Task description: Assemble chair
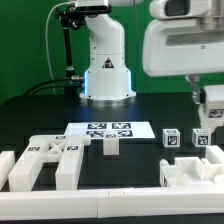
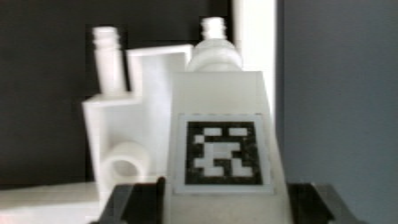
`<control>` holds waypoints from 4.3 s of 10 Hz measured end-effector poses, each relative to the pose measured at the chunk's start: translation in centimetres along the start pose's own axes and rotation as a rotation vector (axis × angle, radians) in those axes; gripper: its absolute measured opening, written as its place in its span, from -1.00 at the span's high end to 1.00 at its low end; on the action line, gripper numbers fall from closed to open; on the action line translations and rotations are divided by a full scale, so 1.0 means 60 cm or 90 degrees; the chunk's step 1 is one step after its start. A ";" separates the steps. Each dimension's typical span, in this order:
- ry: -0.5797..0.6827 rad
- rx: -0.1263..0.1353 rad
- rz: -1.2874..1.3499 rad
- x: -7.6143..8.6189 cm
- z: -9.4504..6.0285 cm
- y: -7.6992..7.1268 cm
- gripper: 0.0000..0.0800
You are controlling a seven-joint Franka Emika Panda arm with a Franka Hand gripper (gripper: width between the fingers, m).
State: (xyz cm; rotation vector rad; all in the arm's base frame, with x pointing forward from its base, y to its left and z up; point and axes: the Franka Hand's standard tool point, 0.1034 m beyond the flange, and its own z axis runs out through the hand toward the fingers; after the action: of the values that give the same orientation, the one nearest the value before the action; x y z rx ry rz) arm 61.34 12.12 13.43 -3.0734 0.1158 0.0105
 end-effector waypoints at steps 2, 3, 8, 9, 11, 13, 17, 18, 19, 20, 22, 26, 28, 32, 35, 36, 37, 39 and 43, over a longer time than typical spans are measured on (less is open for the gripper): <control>0.126 -0.019 -0.066 0.040 -0.020 -0.016 0.28; 0.176 -0.006 -0.066 0.040 -0.016 -0.020 0.28; 0.337 0.010 -0.118 0.044 0.021 -0.002 0.28; 0.338 0.001 -0.135 0.047 0.028 0.005 0.28; 0.335 -0.002 -0.142 0.048 0.040 0.005 0.28; 0.332 -0.006 -0.152 0.050 0.052 0.002 0.28; 0.330 -0.008 -0.152 0.057 0.063 0.002 0.28; 0.329 -0.008 -0.152 0.056 0.067 0.002 0.28; 0.327 -0.009 -0.153 0.054 0.077 0.004 0.28; 0.323 -0.010 -0.153 0.051 0.085 0.004 0.28; 0.316 -0.010 -0.154 0.046 0.097 0.004 0.28; 0.335 -0.007 -0.148 0.048 0.098 0.004 0.28; 0.334 -0.007 -0.148 0.047 0.099 0.004 0.11; 0.334 -0.007 -0.148 0.047 0.099 0.004 -0.61; 0.329 -0.009 -0.149 0.047 0.097 0.005 -0.62; 0.320 -0.010 -0.152 0.049 0.086 0.007 -0.62; 0.300 -0.012 -0.150 0.048 0.076 0.007 -0.62; 0.266 -0.013 -0.149 0.052 0.064 0.003 -0.62; 0.066 -0.036 -0.142 0.057 0.078 0.002 -0.62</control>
Offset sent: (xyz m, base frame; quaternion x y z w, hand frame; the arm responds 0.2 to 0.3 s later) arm 0.0000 0.0000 0.0000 0.0000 0.1296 0.0000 0.9916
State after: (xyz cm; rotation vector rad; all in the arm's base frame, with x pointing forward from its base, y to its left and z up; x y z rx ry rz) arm 64.71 12.07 8.70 -3.1229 -0.2260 -0.1589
